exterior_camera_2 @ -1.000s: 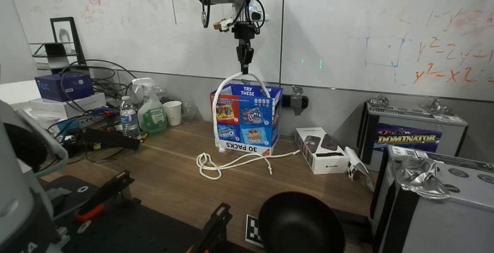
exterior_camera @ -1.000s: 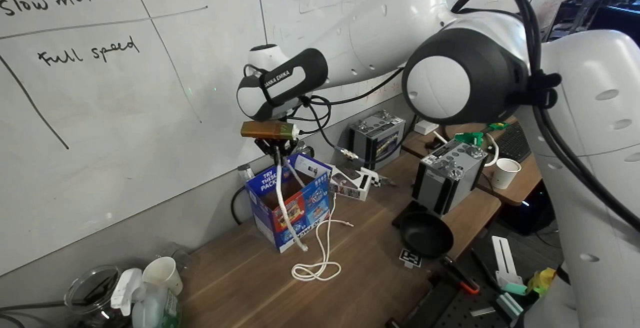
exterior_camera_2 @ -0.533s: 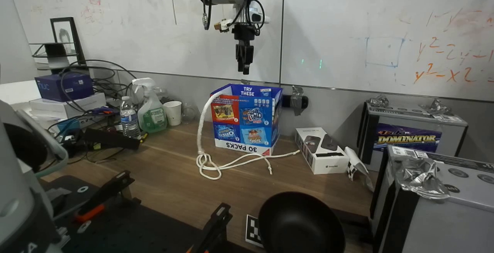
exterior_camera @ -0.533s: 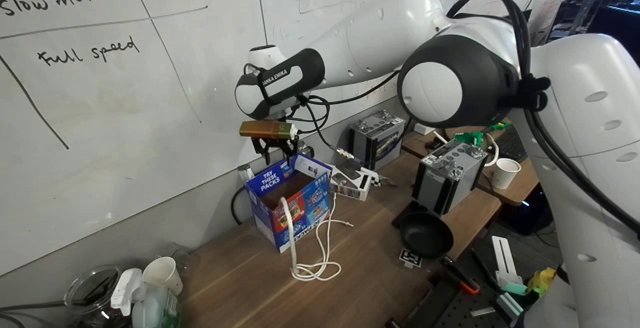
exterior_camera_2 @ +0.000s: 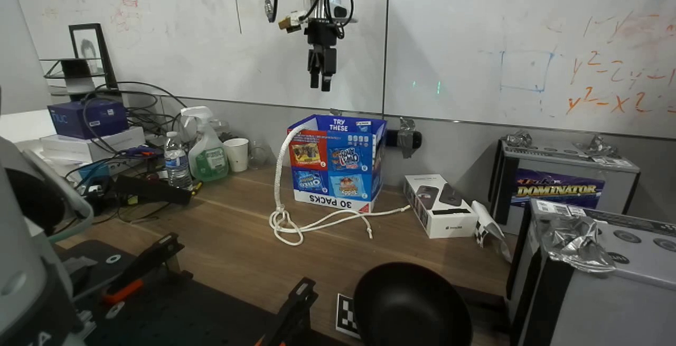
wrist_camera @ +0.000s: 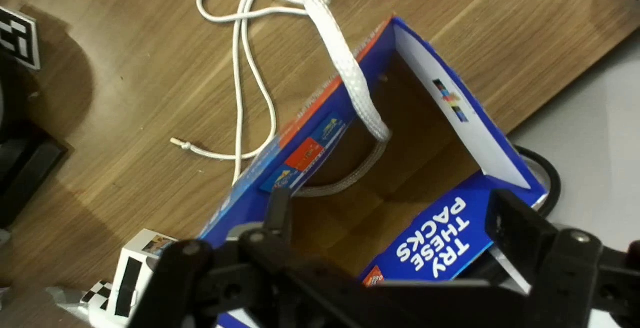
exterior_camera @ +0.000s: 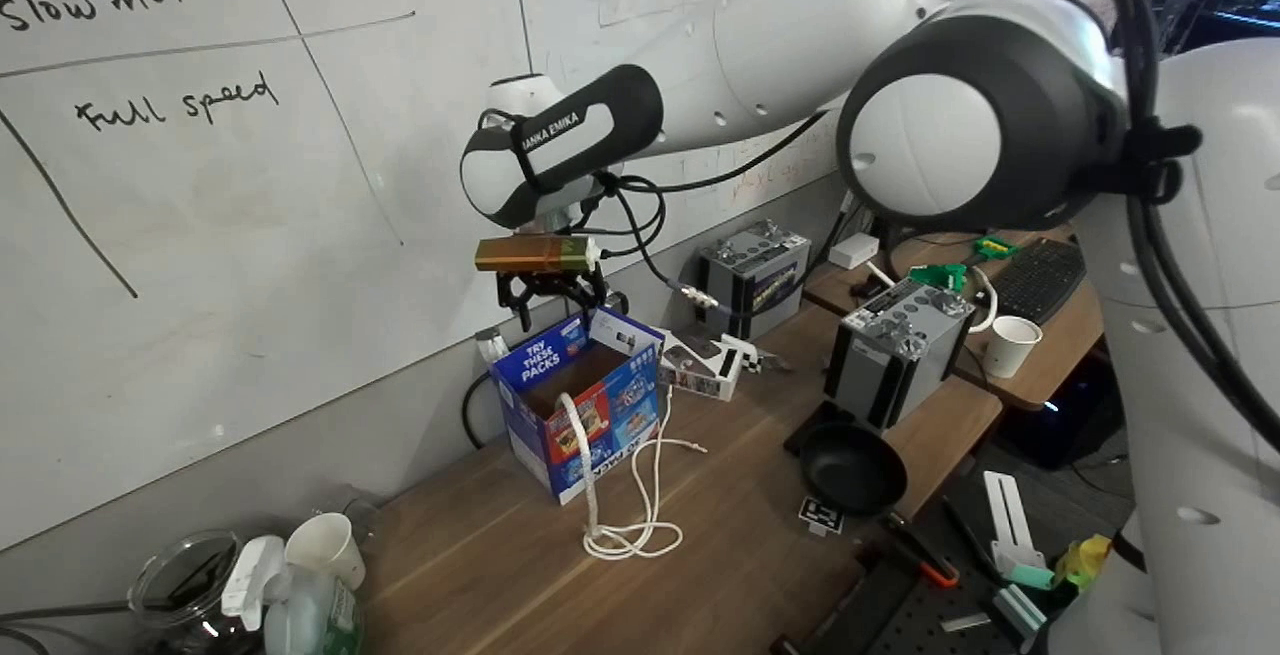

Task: Pick up the ropes from the table and put them in the box

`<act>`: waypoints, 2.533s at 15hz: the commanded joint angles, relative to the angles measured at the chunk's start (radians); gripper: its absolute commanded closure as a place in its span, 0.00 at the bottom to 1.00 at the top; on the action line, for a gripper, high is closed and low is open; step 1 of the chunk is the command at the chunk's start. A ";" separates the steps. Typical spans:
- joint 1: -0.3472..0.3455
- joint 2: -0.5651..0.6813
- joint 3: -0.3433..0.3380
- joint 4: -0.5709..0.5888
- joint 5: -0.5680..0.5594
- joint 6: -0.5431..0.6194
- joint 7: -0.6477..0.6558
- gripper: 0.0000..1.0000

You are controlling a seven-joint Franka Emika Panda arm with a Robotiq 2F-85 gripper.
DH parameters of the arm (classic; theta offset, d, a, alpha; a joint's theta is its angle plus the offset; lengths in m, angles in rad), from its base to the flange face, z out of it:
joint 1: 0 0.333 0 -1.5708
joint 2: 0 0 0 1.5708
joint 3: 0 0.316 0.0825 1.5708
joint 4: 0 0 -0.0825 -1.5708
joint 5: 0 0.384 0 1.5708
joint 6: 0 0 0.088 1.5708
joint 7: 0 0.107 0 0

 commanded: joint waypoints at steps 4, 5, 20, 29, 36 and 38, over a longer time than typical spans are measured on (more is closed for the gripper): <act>0.031 -0.302 0.043 -0.390 -0.017 0.097 -0.131 0.00; 0.036 -0.319 0.050 -0.434 -0.025 0.129 -0.152 0.00; 0.047 -0.197 0.078 -0.622 -0.018 0.584 -0.428 0.00; 0.047 -0.095 0.056 -0.560 -0.001 0.607 -0.470 0.00; 0.043 -0.105 0.060 -0.559 0.020 0.572 -0.484 0.65; 0.043 -0.109 0.059 -0.559 0.021 0.561 -0.483 0.80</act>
